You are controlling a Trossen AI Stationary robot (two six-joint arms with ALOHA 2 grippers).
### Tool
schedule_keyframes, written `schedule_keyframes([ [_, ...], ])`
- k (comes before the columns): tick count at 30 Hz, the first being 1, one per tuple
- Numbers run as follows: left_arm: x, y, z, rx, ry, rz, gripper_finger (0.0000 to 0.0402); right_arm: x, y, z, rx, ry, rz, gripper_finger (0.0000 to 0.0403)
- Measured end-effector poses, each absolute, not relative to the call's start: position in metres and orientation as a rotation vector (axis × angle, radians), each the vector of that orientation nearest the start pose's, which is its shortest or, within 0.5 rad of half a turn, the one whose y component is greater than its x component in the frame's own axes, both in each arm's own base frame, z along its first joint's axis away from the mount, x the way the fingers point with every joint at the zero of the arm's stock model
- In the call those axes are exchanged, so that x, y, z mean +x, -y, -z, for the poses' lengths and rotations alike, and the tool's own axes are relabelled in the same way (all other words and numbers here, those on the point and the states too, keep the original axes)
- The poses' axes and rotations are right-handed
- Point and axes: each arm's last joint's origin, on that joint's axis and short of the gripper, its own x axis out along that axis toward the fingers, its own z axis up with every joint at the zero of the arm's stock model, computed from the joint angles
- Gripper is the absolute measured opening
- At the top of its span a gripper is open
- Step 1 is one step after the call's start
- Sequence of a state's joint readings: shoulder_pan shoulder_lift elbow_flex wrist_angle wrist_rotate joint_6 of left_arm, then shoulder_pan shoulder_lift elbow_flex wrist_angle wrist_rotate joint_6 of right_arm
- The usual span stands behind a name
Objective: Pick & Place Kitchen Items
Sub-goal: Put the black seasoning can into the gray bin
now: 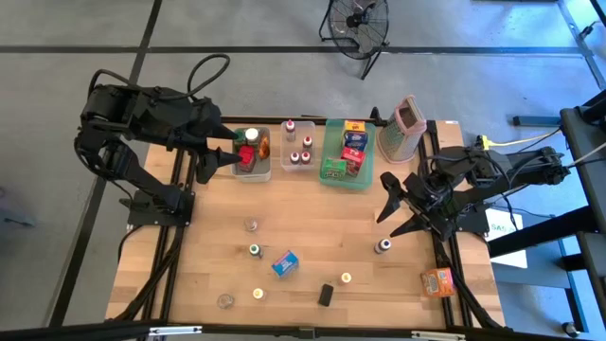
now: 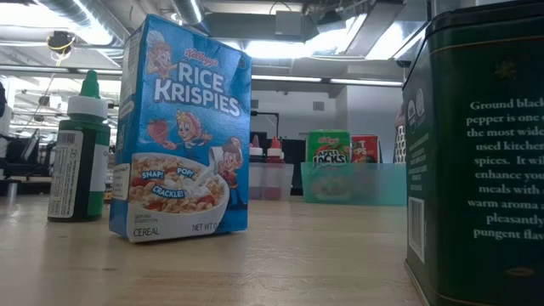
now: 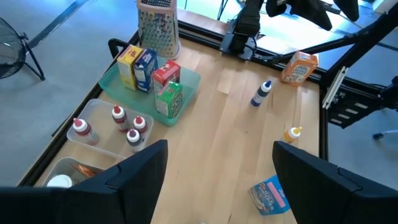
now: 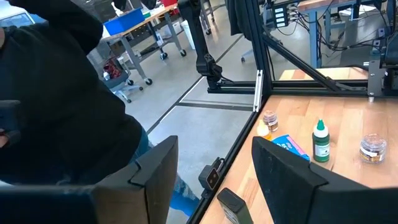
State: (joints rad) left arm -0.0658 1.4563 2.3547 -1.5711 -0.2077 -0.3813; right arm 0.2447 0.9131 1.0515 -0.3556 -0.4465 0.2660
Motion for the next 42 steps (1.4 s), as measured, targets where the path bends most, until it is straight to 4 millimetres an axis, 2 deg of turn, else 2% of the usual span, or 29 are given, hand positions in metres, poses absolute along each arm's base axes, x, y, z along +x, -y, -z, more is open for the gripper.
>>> schedule_keyframes([
  [10, 0.171, 0.005, -0.535, -0.274, -0.631, -0.261, 0.0286, 0.193, -0.063, -0.376, 0.314, -0.358, -0.534, 0.0208],
  [17, 0.171, 0.005, -0.535, -0.274, -0.631, -0.261, 0.0286, 0.194, -0.073, -0.383, 0.417, -0.307, -0.531, 0.0208],
  [27, 0.171, 0.005, -0.535, -0.274, -0.631, -0.261, 0.0286, 0.185, -0.087, -0.402, 0.368, -0.203, -0.406, 0.0208],
  [42, 0.171, 0.005, -0.535, -0.274, -0.627, -0.262, 0.0286, 0.196, -0.102, -0.39, 0.343, -0.257, -0.35, 0.019],
])
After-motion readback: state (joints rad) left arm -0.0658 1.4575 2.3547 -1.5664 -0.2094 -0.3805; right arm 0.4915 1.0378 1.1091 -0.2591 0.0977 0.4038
